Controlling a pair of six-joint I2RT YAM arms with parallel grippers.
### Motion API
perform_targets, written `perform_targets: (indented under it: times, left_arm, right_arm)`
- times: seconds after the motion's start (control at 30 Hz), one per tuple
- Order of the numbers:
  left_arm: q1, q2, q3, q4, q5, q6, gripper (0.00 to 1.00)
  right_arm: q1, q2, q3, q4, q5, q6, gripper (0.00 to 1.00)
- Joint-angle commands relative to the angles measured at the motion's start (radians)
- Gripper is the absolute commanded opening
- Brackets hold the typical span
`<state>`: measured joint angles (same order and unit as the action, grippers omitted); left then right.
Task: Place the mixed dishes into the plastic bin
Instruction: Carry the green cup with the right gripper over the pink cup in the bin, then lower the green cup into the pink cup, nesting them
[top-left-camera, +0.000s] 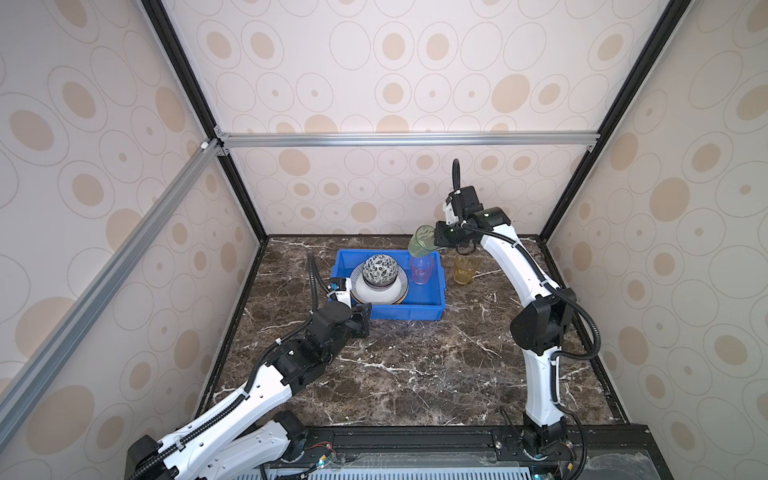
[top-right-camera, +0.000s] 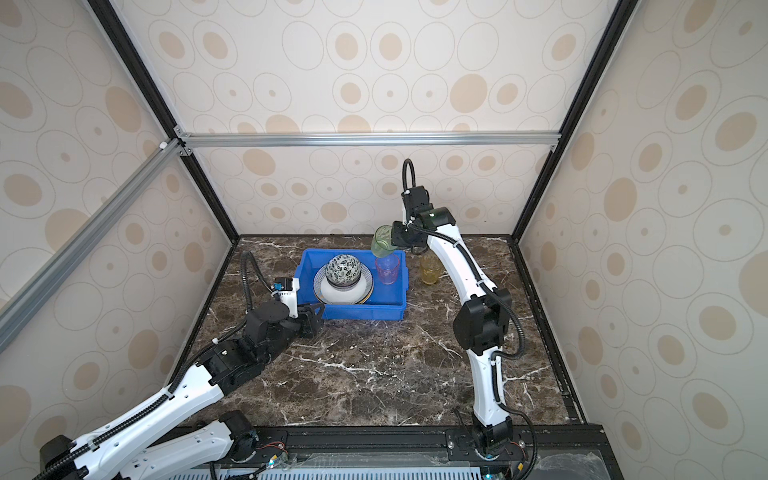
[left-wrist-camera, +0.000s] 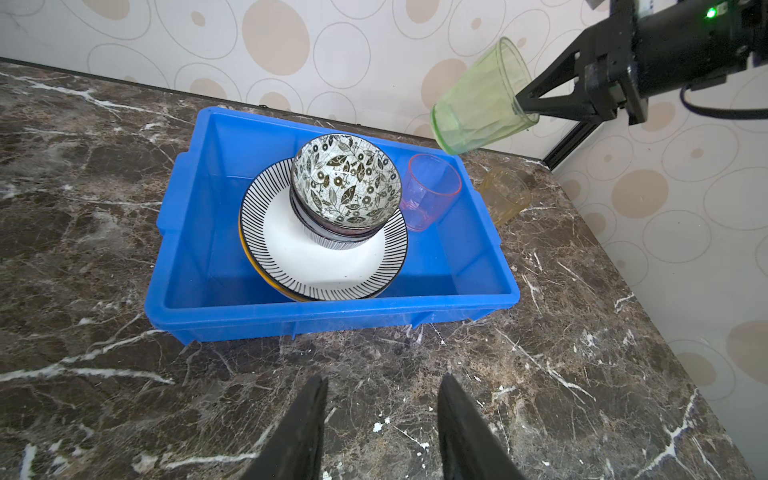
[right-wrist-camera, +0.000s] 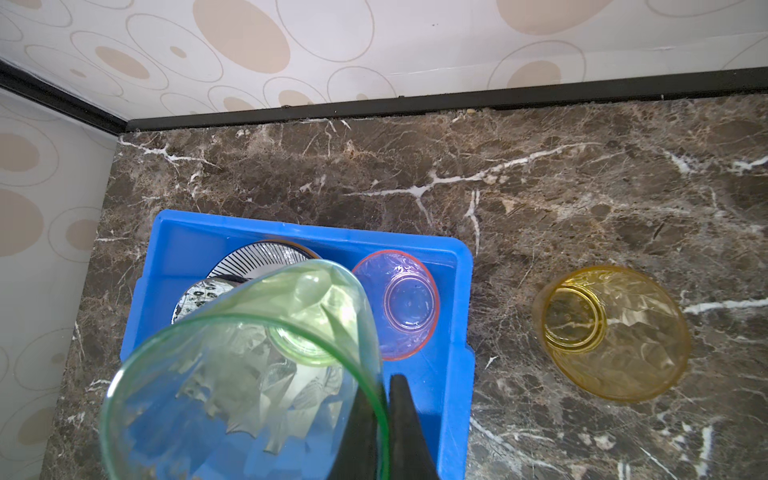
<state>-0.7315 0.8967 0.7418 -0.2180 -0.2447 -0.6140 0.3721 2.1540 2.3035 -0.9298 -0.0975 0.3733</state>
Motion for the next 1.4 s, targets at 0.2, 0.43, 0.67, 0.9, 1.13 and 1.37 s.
perform_targets:
  times: [0.2,0.43,0.67,0.9,1.13,1.37]
  left_arm:
    - [-0.009,-0.022,0.003,-0.004,-0.031,0.013,0.44]
    - [-0.011,-0.021,-0.003,0.000,-0.027,0.002,0.44]
    - [-0.009,-0.021,-0.001,-0.011,-0.039,0.003,0.44]
    - [-0.011,-0.012,-0.004,-0.010,-0.043,0.005,0.45]
    - [-0.010,-0.008,-0.017,-0.001,-0.044,0.000,0.45]
    - [-0.010,-0.012,-0.024,-0.003,-0.052,0.000,0.45]
  right_arm:
    - [0.008,0.018,0.025,-0.066,0.046,-0.056,0.00]
    - [0.008,0.043,0.027,-0.055,0.064,-0.065,0.00]
    - [0.008,0.073,0.037,-0.053,0.065,-0.063,0.00]
    - [0.008,0.091,0.042,-0.047,0.077,-0.069,0.00]
    - [0.008,0.127,0.073,-0.064,0.088,-0.073,0.00]
    - [0.008,0.152,0.096,-0.074,0.099,-0.077,0.00]
